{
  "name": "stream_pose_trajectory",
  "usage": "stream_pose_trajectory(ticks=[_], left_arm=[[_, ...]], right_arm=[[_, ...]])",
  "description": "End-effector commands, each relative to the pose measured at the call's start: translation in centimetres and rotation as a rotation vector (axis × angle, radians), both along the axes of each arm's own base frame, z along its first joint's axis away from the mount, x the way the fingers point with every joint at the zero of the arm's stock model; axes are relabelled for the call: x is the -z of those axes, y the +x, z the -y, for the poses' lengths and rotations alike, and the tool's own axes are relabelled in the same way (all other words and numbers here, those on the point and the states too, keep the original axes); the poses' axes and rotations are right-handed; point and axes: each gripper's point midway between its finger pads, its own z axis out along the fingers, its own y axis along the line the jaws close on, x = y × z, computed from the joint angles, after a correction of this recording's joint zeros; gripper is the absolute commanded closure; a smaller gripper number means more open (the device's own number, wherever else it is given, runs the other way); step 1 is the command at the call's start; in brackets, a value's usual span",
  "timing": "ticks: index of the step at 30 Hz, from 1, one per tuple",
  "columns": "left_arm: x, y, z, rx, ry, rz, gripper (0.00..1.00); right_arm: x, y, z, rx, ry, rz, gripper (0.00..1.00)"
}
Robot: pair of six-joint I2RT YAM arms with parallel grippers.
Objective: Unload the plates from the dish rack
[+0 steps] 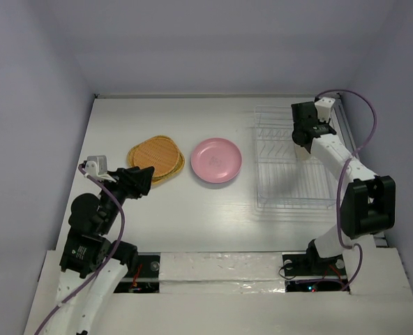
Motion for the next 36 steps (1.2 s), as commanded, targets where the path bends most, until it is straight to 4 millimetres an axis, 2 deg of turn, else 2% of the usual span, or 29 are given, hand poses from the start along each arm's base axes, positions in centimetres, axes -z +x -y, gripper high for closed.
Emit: stream_pose_trajectory(ticks=[1, 2, 4, 6, 8, 16, 20, 23, 24, 25, 26, 27, 28, 29, 30, 32, 33, 34, 36], left_arm=[[-1.3, -0.2, 0.3, 0.015, -0.017, 0.056, 0.46], [-1.3, -0.2, 0.3, 0.016, -0.018, 0.054, 0.46], [-1.3, -0.2, 0.3, 0.016, -0.018, 0.055, 0.46], [-1.3, -0.2, 0.3, 0.017, -0.02, 0.056, 0.46], [-1.3, -0.2, 0.3, 0.016, -0.02, 0.055, 0.46], [-1.2, -0.1, 0.3, 0.016, -0.017, 0.052, 0.45], [-1.2, -0.1, 0.3, 0.014, -0.017, 0.05, 0.45], [-1.0, 0.0, 0.3, 0.011, -0.015, 0.044, 0.45], [-1.0, 0.1, 0.2, 0.009, -0.015, 0.044, 0.45], [-1.0, 0.1, 0.2, 0.006, -0.014, 0.042, 0.45], [-1.0, 0.1, 0.2, 0.005, -0.015, 0.044, 0.45], [-1.0, 0.2, 0.2, 0.003, -0.016, 0.038, 0.45], [-0.9, 0.2, 0.1, 0.002, -0.014, 0.036, 0.45], [-0.9, 0.3, 0.1, -0.001, -0.015, 0.034, 0.45], [-0.7, 0.4, 0.1, -0.004, -0.012, 0.029, 0.44], [-0.5, 0.5, 0.1, -0.007, -0.01, 0.019, 0.44], [-0.5, 0.6, 0.1, -0.009, -0.009, 0.016, 0.43], [-0.4, 0.6, 0.0, -0.014, -0.008, 0.012, 0.43], [-0.3, 0.7, 0.0, -0.018, -0.009, 0.007, 0.42]], right_arm=[[-3.0, 0.5, 1.1, 0.039, -0.065, 0.021, 0.72], [-3.1, 0.4, 1.1, 0.039, -0.07, 0.007, 0.79], [-4.0, 0.4, 1.4, 0.044, -0.092, 0.012, 0.88], [-4.7, 0.1, 1.3, 0.043, -0.12, -0.005, 0.92], [-5.6, 0.0, 0.8, 0.027, -0.141, -0.023, 1.0], [-10.5, -0.8, 0.4, 0.024, -0.177, 0.026, 1.0], [-14.0, -1.8, -0.5, -0.025, -0.129, 0.121, 1.0], [-16.6, -2.7, -2.3, -0.097, -0.055, 0.213, 1.0], [-17.2, -2.7, -3.2, -0.138, -0.02, 0.245, 1.0], [-17.1, -2.4, -5.8, -0.246, 0.044, 0.262, 1.0], [-18.5, -2.5, -7.3, -0.303, 0.088, 0.331, 1.0], [-18.3, -2.4, -8.8, -0.358, 0.125, 0.342, 1.0], [-17.5, -2.4, -12.0, -0.46, 0.197, 0.338, 1.0], [-17.6, -2.1, -13.8, -0.514, 0.238, 0.361, 1.0], [-16.8, -1.9, -16.2, -0.596, 0.296, 0.346, 1.0], [-15.0, -2.0, -20.2, -0.7, 0.38, 0.32, 1.0], [-15.1, -1.5, -21.9, -0.748, 0.42, 0.341, 1.0], [-13.5, -1.1, -23.9, -0.799, 0.484, 0.305, 1.0], [-12.1, -0.9, -27.1, -0.878, 0.545, 0.288, 1.0]])
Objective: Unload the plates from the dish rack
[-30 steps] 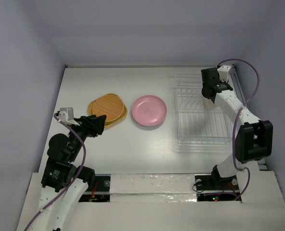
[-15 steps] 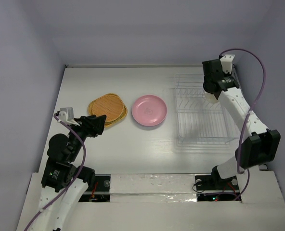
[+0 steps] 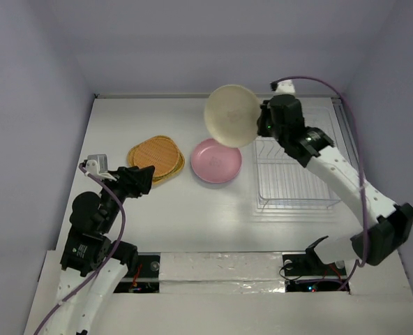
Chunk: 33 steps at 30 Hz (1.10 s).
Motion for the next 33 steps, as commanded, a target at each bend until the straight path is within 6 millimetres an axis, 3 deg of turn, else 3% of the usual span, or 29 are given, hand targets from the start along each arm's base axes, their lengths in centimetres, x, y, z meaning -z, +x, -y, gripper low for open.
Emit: stream_pose_trajectory(ticks=[1, 3, 4, 5, 8, 15, 22, 27, 33], left_arm=[[-0.5, 0.6, 0.1, -0.01, -0.009, 0.014, 0.41], [-0.3, 0.7, 0.0, -0.015, -0.009, 0.007, 0.37], [-0.3, 0.7, 0.0, -0.016, -0.009, 0.005, 0.28], [-0.3, 0.8, 0.0, -0.016, -0.01, 0.003, 0.23], [0.0, 0.9, 0.1, -0.018, -0.007, -0.007, 0.13], [0.3, 1.3, 0.0, -0.025, -0.002, -0.021, 0.09], [0.5, 1.5, -0.2, -0.032, 0.0, -0.029, 0.09], [0.5, 1.5, -0.1, -0.03, 0.002, -0.03, 0.08], [0.6, 1.6, 0.0, -0.024, 0.003, -0.034, 0.07]], right_arm=[[4.3, 1.3, -8.2, -0.256, 0.161, -0.081, 1.0], [6.0, 1.6, -9.7, -0.295, 0.176, -0.109, 1.0], [6.8, 1.6, -10.4, -0.321, 0.189, -0.131, 1.0], [8.5, 1.9, -10.9, -0.322, 0.183, -0.164, 1.0], [10.9, 2.2, -11.4, -0.327, 0.185, -0.205, 1.0], [16.2, 2.4, -11.8, -0.314, 0.159, -0.308, 0.98], [18.6, 2.1, -10.4, -0.255, 0.102, -0.348, 0.82], [19.1, 1.6, -9.7, -0.24, 0.086, -0.359, 0.74], [17.9, 1.1, -9.1, -0.237, 0.084, -0.338, 0.33]])
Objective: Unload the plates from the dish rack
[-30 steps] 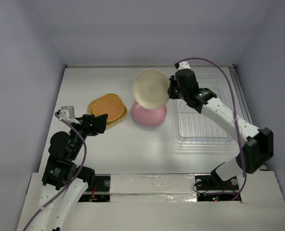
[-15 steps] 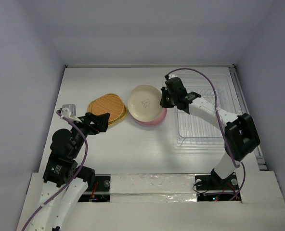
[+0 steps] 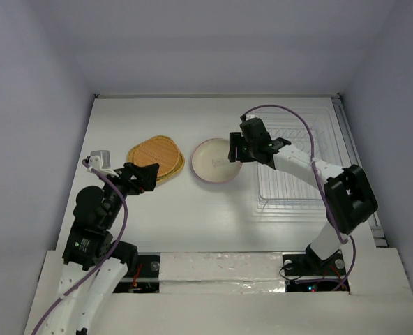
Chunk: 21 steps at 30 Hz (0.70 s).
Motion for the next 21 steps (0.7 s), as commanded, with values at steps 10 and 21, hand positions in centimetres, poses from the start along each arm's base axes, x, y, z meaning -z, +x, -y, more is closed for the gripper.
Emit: stream_pose_trajectory(ticks=[10, 21], left_arm=[[-0.6, 0.5, 0.0, -0.004, -0.01, 0.023, 0.05], [-1.2, 0.3, -0.3, -0.012, -0.01, 0.045, 0.01]], right_arm=[[-9.5, -1.3, -0.2, -0.025, 0.078, 0.213, 0.1], [-27.4, -10.5, 4.2, -0.088, 0.407, 0.708, 1.0]])
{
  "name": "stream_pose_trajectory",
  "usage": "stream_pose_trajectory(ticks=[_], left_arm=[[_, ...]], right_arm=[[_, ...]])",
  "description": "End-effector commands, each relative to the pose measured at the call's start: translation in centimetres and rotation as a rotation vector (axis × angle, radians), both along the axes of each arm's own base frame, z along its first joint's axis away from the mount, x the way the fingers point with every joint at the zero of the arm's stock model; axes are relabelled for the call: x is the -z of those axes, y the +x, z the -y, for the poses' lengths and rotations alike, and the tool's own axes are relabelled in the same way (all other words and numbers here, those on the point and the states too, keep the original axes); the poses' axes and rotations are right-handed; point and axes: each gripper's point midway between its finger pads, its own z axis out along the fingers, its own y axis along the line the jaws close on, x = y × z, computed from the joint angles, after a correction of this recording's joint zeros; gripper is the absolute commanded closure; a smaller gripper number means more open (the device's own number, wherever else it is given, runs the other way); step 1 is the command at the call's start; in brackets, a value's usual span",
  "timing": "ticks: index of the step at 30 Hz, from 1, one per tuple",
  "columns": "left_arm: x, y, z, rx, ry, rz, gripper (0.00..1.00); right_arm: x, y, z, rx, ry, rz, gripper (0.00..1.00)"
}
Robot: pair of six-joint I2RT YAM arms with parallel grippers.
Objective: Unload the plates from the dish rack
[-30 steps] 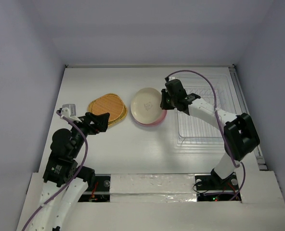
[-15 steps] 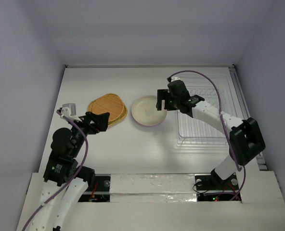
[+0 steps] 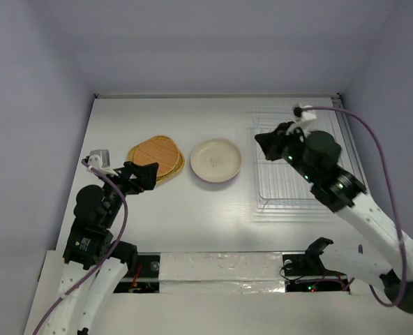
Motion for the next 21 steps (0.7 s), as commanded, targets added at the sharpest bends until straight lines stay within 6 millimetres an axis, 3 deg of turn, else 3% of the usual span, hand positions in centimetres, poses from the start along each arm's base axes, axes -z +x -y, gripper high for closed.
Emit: stream_pose_trajectory(ticks=[1, 2, 3, 4, 5, 7, 8, 12, 13, 17, 21], left_arm=[[-1.6, -0.1, -0.1, 0.002, -0.011, 0.061, 0.01], [-1.8, -0.2, -0.1, 0.001, -0.003, 0.072, 0.01], [-2.0, -0.2, -0.3, -0.005, 0.001, 0.078, 0.01], [-2.5, -0.2, -0.6, -0.022, 0.001, 0.091, 0.01], [-2.6, -0.2, -0.7, -0.028, 0.003, 0.093, 0.01], [-3.1, -0.2, -0.9, -0.036, 0.007, 0.11, 0.01], [-3.4, -0.2, -0.9, -0.037, 0.006, 0.116, 0.01], [-5.3, 0.0, -1.8, -0.083, 0.022, 0.145, 0.01], [-7.2, -0.4, -2.6, -0.118, 0.024, 0.181, 0.01], [-11.1, -1.6, -4.2, -0.184, 0.023, 0.262, 0.01], [-12.1, -2.9, -4.3, -0.174, 0.015, 0.332, 0.01]], right_arm=[[-6.7, -3.4, 2.8, 0.008, 0.128, 0.229, 0.97], [-7.5, -4.3, 3.7, 0.011, 0.144, 0.263, 0.92], [-8.3, -5.2, 4.6, 0.022, 0.159, 0.295, 0.78], [-10.1, -7.3, 6.5, 0.04, 0.198, 0.361, 0.69], [-10.5, -7.8, 8.0, 0.086, 0.204, 0.385, 0.61], [-10.9, -9.2, 10.3, 0.144, 0.223, 0.409, 0.24], [-11.6, -10.4, 12.5, 0.211, 0.26, 0.437, 0.01], [-10.1, -11.6, 16.6, 0.366, 0.249, 0.388, 0.0], [-9.9, -11.9, 17.4, 0.398, 0.257, 0.377, 0.0], [-8.9, -12.0, 17.3, 0.39, 0.276, 0.374, 0.0], [-8.6, -12.0, 16.4, 0.344, 0.304, 0.396, 0.0]])
